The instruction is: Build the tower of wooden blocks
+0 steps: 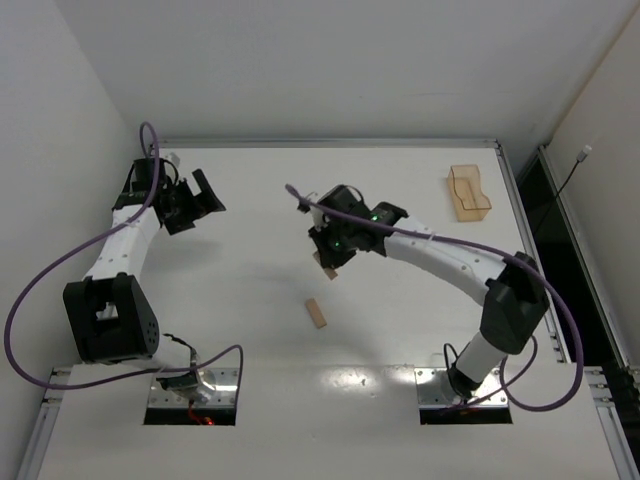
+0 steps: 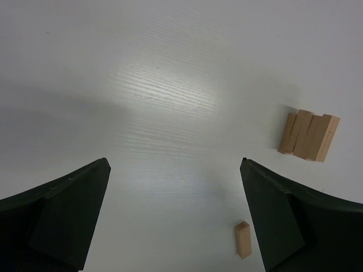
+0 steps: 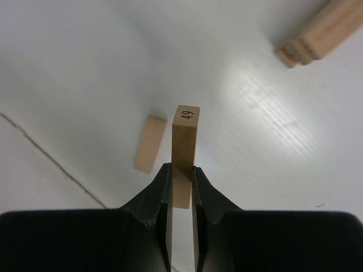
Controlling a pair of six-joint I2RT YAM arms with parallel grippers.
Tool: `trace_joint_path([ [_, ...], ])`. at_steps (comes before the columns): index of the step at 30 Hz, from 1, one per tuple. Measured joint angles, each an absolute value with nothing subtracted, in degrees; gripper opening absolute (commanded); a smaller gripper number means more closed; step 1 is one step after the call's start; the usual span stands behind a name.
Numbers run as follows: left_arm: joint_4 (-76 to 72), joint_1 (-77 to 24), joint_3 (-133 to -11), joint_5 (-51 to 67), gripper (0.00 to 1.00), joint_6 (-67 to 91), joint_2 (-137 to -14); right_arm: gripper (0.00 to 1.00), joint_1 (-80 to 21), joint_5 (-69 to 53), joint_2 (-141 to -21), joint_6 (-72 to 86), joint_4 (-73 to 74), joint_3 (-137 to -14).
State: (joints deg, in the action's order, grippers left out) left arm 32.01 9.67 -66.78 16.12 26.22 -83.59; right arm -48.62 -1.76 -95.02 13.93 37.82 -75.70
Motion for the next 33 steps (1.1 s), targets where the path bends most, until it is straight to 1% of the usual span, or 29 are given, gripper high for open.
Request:
trace_joint_path([
  [8, 31.9, 9.7, -66.8, 16.8, 1.00, 24.6, -83.6, 0.00, -30.2, -6.6, -93.1, 14.6, 38.1, -77.0],
  [12, 31.8, 9.7, -66.8, 17.3, 1.00, 23.9, -83.6, 0.00, -21.0, -18.6, -94.3, 15.0, 36.5, -76.6],
  [17, 31.5, 9.7, -66.9, 18.4, 1.00, 23.1, -83.8, 0.00, -10.8, -34.6, -103.5, 16.3, 31.1, -76.2],
  [20, 31.5, 9.7, -66.9, 18.5, 1.00, 22.7, -84.1, 0.00, -8.3, -41.6, -110.9, 17.7, 28.2, -76.1],
  [25, 31.5, 9.7, -66.9, 18.7, 1.00, 22.5, -84.4, 0.00, -7.0, -47.6, -121.2, 18.5, 27.2, -79.5],
  [28, 31.5, 9.7, -66.9, 18.8, 1.00, 22.4, -84.7, 0.00, -6.5, -49.3, -124.3, 18.7, 26.3, -82.1],
  [31, 31.4, 9.7, -66.9, 18.9, 1.00, 22.3, -85.4, 0.04, -6.3, -49.8, -125.4, 18.7, 25.5, -83.7],
  [33, 31.4, 9.7, -66.9, 19.0, 1.00, 22.3, -85.8, 0.04, -6.1, -49.7, -125.8, 18.6, 25.6, -84.1],
])
